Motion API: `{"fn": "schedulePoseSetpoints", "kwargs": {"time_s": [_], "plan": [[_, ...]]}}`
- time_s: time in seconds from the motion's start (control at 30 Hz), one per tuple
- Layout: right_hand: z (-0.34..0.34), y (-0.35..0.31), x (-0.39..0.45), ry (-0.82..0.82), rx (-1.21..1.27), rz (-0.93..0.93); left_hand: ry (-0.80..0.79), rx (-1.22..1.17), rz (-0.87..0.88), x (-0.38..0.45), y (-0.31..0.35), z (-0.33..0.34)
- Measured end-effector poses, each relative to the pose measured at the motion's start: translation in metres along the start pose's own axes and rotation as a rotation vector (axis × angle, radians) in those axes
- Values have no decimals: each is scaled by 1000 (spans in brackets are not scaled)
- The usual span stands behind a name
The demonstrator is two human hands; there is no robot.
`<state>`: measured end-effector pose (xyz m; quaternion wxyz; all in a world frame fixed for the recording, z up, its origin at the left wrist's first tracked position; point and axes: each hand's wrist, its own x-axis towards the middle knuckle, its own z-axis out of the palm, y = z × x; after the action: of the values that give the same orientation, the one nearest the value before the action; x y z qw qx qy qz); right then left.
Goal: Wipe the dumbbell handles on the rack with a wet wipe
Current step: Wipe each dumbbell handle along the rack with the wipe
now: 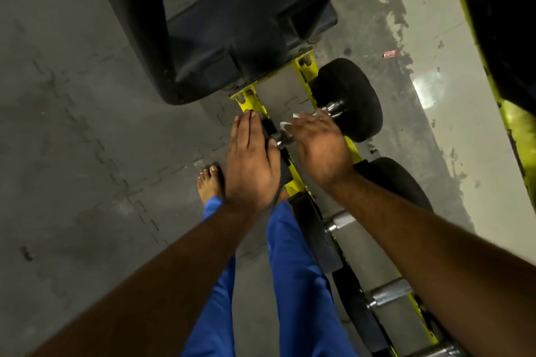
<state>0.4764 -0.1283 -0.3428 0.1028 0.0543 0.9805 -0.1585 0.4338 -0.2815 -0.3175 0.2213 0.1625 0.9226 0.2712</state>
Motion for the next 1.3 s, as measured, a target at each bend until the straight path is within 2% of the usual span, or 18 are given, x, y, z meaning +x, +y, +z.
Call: {"fn": "schedulePoseSetpoints", "kwargs": {"time_s": [0.1,0.17,0.27,0.33,0.43,0.5,0.6,0.7,0.77,0.9,1.03,1.2,1.3], "plan": [[12,-14,-16,-16,-2,-180,138,-53,-33,-1,5,14],[13,3,-15,-22,-28,-246,216,-47,-15,2,2,22],[13,28,-11,76,-104,-101,280,-52,33,4,-2,29],[21,16,-16,114,-153,-47,265,-41,39,3,-1,29],[27,5,-25,50,-165,-180,220,61,79,6,-4,22],[21,27,-20,110,-219,-191,204,81,172,12,-11,20],[18,26,-22,123,-241,9,213,39,228,16,-15,20],[23,0,-30,19,-276,-7,210,45,218,15,-13,21],[14,9,-26,-38,-326,-6,212,48,222,15,-14,20],[1,1,-17,-148,-401,227,219,56,217,16,-13,21],[-18,-4,5,-325,-465,168,213,64,214,16,-13,20],[-24,-6,4,-370,-455,118,208,71,208,16,-13,20],[-28,-3,14,-363,-436,169,203,54,205,17,-14,21]]}}
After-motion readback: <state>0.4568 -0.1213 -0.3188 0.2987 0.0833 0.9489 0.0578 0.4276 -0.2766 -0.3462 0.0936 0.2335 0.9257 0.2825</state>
